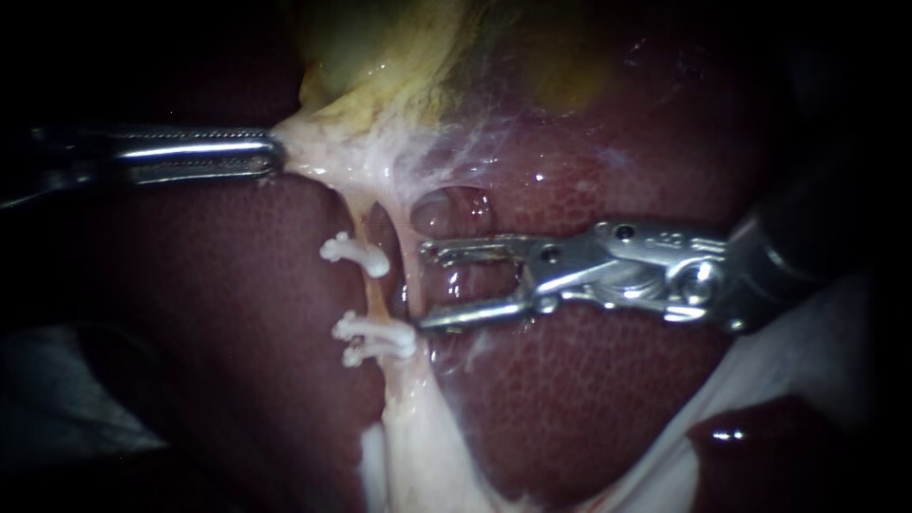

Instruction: Going back third clip left tube

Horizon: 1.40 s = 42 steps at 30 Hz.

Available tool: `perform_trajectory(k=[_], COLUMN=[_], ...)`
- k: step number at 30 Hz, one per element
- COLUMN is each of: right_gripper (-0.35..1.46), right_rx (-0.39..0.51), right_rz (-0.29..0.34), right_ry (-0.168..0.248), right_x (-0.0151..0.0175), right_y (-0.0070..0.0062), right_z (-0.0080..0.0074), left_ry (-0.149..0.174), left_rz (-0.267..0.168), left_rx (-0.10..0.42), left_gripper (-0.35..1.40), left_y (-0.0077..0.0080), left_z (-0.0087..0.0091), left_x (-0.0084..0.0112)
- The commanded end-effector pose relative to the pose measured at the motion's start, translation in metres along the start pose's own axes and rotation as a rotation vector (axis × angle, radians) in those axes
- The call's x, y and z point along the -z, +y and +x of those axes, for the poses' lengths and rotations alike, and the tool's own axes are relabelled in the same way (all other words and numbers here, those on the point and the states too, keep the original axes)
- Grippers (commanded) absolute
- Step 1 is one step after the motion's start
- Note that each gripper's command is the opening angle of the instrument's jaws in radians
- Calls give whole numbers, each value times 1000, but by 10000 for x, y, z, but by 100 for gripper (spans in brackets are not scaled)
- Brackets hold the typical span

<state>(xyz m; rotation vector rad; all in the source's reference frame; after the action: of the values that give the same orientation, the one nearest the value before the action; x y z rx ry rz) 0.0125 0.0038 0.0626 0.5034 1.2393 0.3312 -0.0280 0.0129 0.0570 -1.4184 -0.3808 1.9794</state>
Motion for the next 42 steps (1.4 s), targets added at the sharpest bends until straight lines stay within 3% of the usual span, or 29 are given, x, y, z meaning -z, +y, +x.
perform_trajectory(k=[1,10,19,26,42], right_gripper=[50,50,50,50,50], right_rx=[29,187,198,187,187], right_rz=[-6,-7,6,-18,-16], right_ry=[-14,-75,-78,-86,-87], right_x=[11,75,102,112,117], right_y=[-4,-22,-29,-30,-30], right_z=[3,15,6,4,2], left_ry=[0,0,0,1,6], left_rz=[2,3,2,4,14], left_rx=[0,0,0,-1,-12], left_gripper=[-35,-35,-35,-35,-35], left_y=[0,0,0,-2,-13], left_z=[0,0,0,-2,-34], left_x=[0,0,-1,-5,-58])
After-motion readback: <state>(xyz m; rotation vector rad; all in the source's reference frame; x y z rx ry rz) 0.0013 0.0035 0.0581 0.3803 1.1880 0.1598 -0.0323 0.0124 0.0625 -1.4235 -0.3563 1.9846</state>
